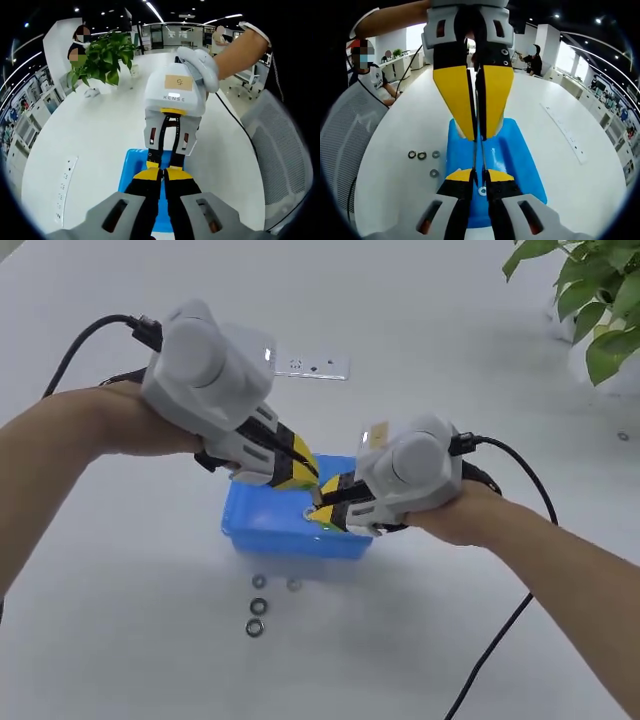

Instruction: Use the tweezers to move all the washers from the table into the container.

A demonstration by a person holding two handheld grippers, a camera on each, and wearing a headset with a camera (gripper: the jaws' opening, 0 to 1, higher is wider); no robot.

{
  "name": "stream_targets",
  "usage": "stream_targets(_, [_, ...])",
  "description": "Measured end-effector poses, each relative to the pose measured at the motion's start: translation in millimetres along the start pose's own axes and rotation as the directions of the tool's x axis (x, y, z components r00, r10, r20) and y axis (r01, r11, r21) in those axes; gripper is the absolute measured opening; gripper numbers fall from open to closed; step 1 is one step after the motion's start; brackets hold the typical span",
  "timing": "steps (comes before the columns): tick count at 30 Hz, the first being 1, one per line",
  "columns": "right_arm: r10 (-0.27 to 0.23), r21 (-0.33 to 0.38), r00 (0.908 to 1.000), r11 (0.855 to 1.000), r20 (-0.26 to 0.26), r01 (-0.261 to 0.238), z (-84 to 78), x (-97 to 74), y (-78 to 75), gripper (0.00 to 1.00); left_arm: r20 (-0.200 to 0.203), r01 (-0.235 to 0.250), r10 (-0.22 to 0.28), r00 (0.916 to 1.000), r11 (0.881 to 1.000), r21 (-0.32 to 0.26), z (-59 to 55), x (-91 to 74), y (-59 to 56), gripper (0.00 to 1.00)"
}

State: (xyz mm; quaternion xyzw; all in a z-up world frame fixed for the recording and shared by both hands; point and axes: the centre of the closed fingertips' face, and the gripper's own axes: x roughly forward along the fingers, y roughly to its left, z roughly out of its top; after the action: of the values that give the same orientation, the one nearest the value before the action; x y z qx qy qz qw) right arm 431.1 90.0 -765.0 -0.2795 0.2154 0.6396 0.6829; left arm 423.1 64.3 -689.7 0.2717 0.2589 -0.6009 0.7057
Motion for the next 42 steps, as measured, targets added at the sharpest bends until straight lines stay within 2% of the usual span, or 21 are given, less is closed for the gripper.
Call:
stream_targets(12, [-0.016, -0.02, 0.9996, 1.0, 0.023, 0.017, 19.9, -11.5, 7.1, 0.11, 0.001, -0.019, 0.019, 0.9998, 1.0, 0.019, 11.8, -18.0, -8.9, 0.06])
stream_targets(22, [-0.021, -0.039, 0.9992, 0.999, 0.035, 0.022, 31.5, -18.5, 18.8, 0.11, -0.006, -0.031, 0.031, 0.9995, 0.999, 0.032, 18.1, -29.3, -21.6, 0.06])
stream_targets(34, [-0.015, -0.038, 0.9986, 0.999, 0.05, 0.017, 38.3, -18.2, 37.7, 0.12, -0.018, -0.035, 0.036, 0.9992, 0.999, 0.029, 15.6, -37.2, -38.2, 0.06])
stream_targets(42, [-0.001, -0.036, 0.9987, 0.999, 0.051, 0.003, 38.3, -12.8, 50.4, 0.12, -0.03, -0.028, 0.029, 0.9991, 0.999, 0.023, 9.1, -37.8, -49.8, 0.06])
